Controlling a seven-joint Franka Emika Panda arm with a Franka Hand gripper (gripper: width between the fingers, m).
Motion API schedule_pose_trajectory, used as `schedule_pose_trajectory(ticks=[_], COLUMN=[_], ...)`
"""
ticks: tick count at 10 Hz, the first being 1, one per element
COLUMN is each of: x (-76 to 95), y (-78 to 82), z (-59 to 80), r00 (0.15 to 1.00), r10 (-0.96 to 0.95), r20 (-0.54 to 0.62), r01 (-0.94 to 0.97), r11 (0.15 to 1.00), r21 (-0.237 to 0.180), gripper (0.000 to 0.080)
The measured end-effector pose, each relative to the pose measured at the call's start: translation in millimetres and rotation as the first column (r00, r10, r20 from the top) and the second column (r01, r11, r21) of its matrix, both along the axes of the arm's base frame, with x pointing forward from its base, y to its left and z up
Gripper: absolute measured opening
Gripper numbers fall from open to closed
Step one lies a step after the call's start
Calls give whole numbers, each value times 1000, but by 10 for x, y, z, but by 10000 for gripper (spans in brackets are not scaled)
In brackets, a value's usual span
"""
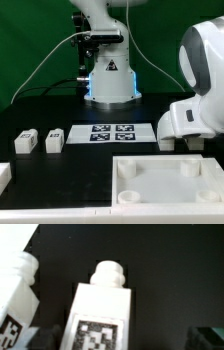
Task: Assemble one leg
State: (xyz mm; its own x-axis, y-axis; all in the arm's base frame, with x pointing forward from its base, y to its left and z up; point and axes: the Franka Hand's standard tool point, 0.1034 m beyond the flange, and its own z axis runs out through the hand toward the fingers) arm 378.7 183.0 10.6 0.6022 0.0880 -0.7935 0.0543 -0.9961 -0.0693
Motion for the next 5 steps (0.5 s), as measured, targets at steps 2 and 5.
schedule_pose_trajectory(ticks=[2,5], x=[0,-1], y=[0,0], z=[0,0], r00=[1000,1000], r10=[0,0], r20=[0,0], r01=[0,0], r11=[1000,1000], r21=[0,0], gripper=[379,290])
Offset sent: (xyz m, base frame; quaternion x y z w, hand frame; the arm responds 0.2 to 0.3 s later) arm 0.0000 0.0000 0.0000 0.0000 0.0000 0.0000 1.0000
